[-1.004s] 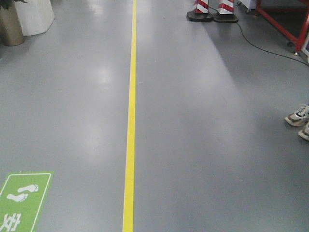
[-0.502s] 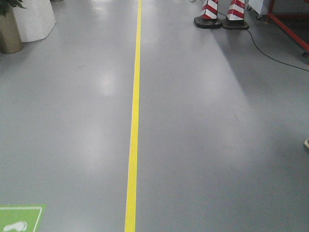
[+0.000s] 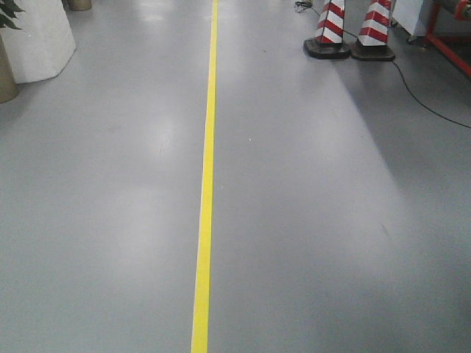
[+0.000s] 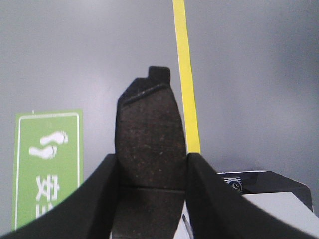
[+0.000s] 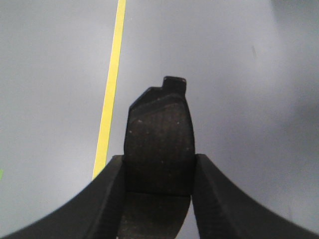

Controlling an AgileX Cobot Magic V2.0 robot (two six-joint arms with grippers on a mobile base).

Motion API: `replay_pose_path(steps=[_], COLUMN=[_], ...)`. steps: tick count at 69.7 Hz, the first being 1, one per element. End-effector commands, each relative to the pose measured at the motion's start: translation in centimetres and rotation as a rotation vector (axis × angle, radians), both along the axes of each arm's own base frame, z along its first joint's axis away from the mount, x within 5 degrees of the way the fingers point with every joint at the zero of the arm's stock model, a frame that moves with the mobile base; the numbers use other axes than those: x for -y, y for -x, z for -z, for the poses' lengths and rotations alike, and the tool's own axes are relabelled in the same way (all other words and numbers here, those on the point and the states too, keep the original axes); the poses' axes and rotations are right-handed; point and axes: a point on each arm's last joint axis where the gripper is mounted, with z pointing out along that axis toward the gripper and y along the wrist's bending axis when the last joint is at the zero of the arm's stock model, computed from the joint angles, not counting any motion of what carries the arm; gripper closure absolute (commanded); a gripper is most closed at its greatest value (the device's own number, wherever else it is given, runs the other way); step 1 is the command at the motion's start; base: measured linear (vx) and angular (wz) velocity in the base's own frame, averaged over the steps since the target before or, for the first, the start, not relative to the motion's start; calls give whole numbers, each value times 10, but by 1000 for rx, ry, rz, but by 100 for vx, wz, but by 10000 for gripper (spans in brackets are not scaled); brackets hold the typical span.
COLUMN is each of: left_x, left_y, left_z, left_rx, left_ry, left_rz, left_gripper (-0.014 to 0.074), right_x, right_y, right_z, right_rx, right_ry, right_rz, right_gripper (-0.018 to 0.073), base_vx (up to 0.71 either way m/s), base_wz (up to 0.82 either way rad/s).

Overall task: Move and align brake pads A on conveyor
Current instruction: 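Drive the base along the yellow line past the striped cones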

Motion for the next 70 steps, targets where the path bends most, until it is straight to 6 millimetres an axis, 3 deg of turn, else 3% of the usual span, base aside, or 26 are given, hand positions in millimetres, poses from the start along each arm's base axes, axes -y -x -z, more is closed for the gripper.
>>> replay_pose_path(steps=[1, 70], left_x=[0, 0], left_y=[-3, -3], left_z=[-9, -9], left_rx=[45, 45], left_ry=[8, 8], left_rz=[-2, -2], left_gripper=[603, 603], right_x=[2, 2], right_y=[0, 0], right_z=[-6, -6], right_rx=[21, 21], right_ry=[20, 20], right_rz=[12, 12], right_gripper=[560, 560], base_vx=[78, 84], base_wz=[5, 1])
